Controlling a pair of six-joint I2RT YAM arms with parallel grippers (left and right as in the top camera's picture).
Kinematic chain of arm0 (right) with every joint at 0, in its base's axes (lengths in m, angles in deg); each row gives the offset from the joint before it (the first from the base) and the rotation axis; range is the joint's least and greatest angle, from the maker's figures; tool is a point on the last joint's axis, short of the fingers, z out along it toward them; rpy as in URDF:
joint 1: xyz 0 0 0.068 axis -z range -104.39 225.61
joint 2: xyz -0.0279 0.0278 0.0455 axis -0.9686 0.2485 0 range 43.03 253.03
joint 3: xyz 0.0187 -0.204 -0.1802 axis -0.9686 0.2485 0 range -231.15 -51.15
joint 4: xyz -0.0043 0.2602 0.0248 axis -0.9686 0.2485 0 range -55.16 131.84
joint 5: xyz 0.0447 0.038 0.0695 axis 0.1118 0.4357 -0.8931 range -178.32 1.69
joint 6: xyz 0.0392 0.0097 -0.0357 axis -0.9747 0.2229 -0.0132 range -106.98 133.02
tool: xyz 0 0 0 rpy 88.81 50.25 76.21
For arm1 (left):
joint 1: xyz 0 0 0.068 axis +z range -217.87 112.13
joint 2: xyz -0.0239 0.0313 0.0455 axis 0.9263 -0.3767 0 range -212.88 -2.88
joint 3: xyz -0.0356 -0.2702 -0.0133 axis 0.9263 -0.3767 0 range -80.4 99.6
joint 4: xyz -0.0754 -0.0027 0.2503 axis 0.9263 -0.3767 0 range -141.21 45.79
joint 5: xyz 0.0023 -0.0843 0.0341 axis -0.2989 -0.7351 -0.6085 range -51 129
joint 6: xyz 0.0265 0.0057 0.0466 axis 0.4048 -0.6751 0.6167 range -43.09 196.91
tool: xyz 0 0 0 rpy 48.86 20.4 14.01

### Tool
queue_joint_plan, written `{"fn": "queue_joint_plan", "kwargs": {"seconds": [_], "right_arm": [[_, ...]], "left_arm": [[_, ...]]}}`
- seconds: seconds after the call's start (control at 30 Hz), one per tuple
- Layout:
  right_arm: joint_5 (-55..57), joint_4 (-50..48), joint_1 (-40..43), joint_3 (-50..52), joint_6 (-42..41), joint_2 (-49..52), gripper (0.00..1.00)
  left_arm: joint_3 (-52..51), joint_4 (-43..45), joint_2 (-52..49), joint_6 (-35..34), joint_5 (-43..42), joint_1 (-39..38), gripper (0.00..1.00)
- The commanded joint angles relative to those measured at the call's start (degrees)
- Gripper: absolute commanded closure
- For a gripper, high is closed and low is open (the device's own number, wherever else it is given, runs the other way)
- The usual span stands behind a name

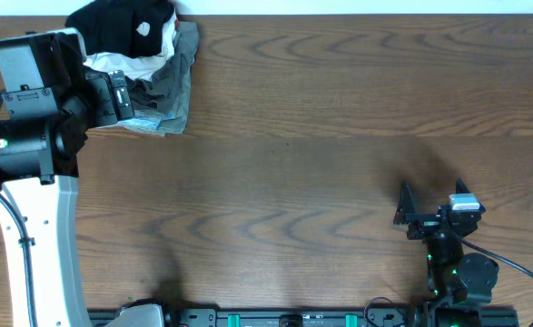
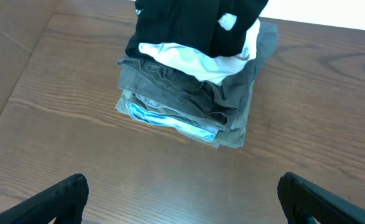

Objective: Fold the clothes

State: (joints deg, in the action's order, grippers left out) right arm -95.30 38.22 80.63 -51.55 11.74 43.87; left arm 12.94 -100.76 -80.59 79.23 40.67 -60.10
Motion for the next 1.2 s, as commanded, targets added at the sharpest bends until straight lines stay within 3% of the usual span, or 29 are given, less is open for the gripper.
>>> {"fn": "queue_joint_plan", "kwargs": {"seconds": [0.0,0.6,0.97,1.17], "right_arm": [[0.5,0.3,-0.4,0.1,-0.8,-0.5,0.01],[0.5,0.3,-0.4,0.1,-0.8,-0.5,0.01],[0.5,0.3,-0.4,0.1,-0.8,-0.5,0.01],[0.5,0.3,-0.4,0.1,-0.8,-0.5,0.01]], "left_arm": [[0.4,0.0,-0.2,-0.5,0.0,0.2,0.02],[0.1,-1.6,0.9,-0.5,0.2,0.7,0.02],[-5.1,-5.8,13.7,-3.8,-1.3,0.6,0.02],[-12.2,-0.9,21.7,-7.2,-2.7,0.6,0.02]]}}
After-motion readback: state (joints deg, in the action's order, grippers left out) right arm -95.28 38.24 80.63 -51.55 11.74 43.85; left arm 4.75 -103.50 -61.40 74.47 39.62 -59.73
